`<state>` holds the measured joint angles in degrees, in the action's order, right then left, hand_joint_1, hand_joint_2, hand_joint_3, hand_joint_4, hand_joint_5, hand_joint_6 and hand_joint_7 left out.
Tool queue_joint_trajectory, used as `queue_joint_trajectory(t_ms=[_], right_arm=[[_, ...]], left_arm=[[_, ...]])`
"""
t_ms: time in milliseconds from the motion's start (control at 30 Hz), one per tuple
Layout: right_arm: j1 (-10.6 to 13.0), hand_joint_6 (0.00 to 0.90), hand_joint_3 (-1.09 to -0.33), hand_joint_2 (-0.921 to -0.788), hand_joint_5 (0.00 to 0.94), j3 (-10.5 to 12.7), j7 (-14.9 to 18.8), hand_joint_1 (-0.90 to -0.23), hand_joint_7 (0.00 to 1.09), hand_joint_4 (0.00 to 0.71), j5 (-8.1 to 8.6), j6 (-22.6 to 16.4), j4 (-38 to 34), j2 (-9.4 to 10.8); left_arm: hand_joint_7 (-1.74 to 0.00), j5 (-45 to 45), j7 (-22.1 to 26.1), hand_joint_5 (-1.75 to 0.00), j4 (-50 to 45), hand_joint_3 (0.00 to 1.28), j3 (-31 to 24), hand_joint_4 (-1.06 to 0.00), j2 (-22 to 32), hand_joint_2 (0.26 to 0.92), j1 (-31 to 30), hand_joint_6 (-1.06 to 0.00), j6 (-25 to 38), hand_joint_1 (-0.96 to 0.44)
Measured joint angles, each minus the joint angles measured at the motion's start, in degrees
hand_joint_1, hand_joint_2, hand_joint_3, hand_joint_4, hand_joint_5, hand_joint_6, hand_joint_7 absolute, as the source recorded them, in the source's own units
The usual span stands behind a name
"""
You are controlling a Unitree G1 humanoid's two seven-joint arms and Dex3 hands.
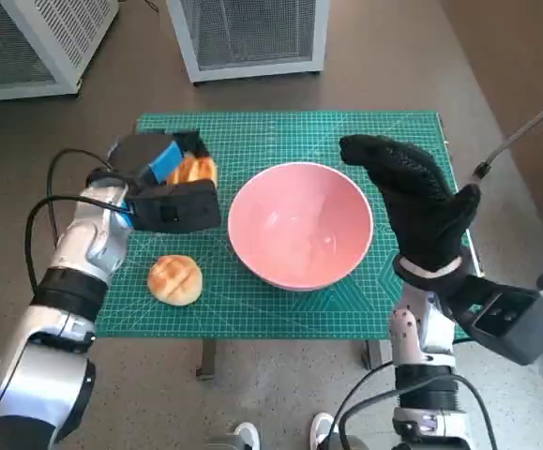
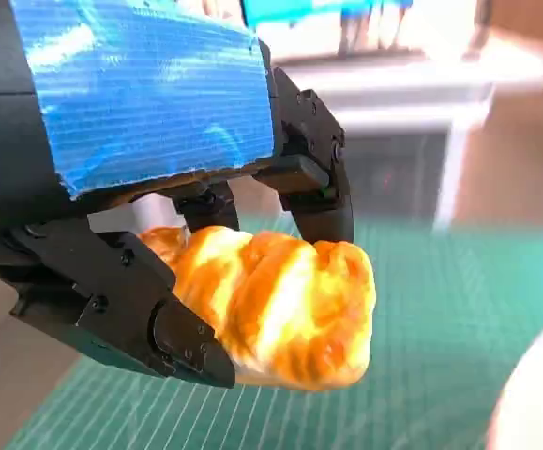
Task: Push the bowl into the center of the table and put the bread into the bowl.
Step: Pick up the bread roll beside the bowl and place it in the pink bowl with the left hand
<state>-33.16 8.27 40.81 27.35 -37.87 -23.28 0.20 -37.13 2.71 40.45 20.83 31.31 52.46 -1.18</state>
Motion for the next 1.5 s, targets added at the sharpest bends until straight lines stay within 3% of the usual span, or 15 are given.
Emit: queue_joint_trajectory(t_ms=[333, 633, 900, 1000, 1167, 1233, 1300, 1333, 1367, 1433, 1500], right_arm=[[0.0, -0.001, -0.475, -0.912, 0.0, 0.0, 0.0, -0.435, 0.72, 0.248, 0.0, 0.0, 0.2, 0.0], [1.1, -0.001, -0.485, -0.911, 0.0, -0.2, 0.0, -0.434, 0.71, 0.248, -0.09, 0.0, 1.1, 0.0], [1.7, -0.001, -0.496, -0.909, 0.001, -0.5, -0.6, -0.433, 0.7, 0.249, -0.58, 0.0, 1.6, 0.1], [2.0, -0.001, -0.527, -0.893, 0.001, -0.5, -1.0, -0.427, 0.7, 0.249, -0.61, 0.0, 1.9, 0.0], [2.3, -0.001, -0.543, -0.883, 0.002, -0.7, -1.7, -0.423, 0.7, 0.249, -0.68, 0.1, 2.4, 0.0], [2.6, -0.001, -0.546, -0.881, 0.002, -0.7, -1.9, -0.423, 0.7, 0.249, -0.68, 0.3, 2.7, 0.0], [2.7, -0.001, -0.548, -0.88, 0.002, -0.8, -2.2, -0.423, 0.7, 0.249, -0.69, 0.4, 3.0, 0.0], [2.7, -0.001, -0.549, -0.879, 0.002, -0.9, -2.3, -0.423, 0.7, 0.249, -0.69, 0.5, 3.1, 0.0], [2.8, -0.001, -0.55, -0.879, 0.002, -0.9, -2.5, -0.423, 0.7, 0.249, -0.69, 0.6, 3.2, 0.0], [2.8, -0.001, -0.55, -0.878, 0.002, -1.0, -2.7, -0.422, 0.7, 0.25, -0.69, 0.8, 3.6, 0.0], [2.9, 0.0, -0.55, -0.876, 0.003, -1.1, -2.8, -0.42, 0.7, 0.252, -0.69, 1.0, 3.8, 0.0]], left_arm=[[-1.18, 0.5, 1.6, -1.07, -21.9, 0.04, -4.9, -0.76, 0.6, 0.915, -8.2, -0.63, 2.7, 0.0], [-1.14, 0.6, 2.7, -1.03, -37.7, 0.03, -5.6, -0.8, -0.9, 0.906, -13.3, -0.66, 1.3, 0.0], [-1.18, -0.2, 4.2, -1.03, -40.4, 0.02, -3.5, -0.75, -2.8, 0.917, -14.9, -0.68, -2.6, 0.0], [-1.19, -0.2, 5.2, -1.05, -39.7, 0.03, -2.4, -0.74, -3.6, 0.919, -15.1, -0.66, -4.4, 0.0], [-1.19, 0.0, 6.4, -1.1, -36.8, 0.05, -1.0, -0.73, -5.3, 0.92, -14.7, -0.63, -7.3, 0.0], [-1.25, 0.0, 7.4, -1.17, -35.7, 0.11, -0.7, -0.67, -6.0, 0.92, -14.6, -0.54, -7.5, 0.0], [-1.39, 0.1, 8.4, -0.84, -34.9, 0.21, -0.6, -0.52, -6.6, 0.921, -14.5, -0.48, -7.3, -0.2], [-1.26, 0.1, 9.1, -0.73, -34.6, 0.2, -0.5, -0.48, -6.9, 0.906, -14.4, -0.41, -6.8, -0.19], [-0.99, 0.1, 9.9, -0.53, -34.5, 0.17, -0.5, -0.44, -7.1, 0.896, -14.4, -0.37, -6.3, -0.16], [-0.64, 0.0, 11.8, -0.29, -34.3, 0.1, -0.4, -0.38, -7.6, 0.899, -14.4, -0.32, -4.7, -0.17], [-0.39, -0.4, 13.4, -0.12, -34.3, 0.05, -0.1, -0.3, -7.7, 0.901, -14.4, -0.28, -3.4, -0.21]])
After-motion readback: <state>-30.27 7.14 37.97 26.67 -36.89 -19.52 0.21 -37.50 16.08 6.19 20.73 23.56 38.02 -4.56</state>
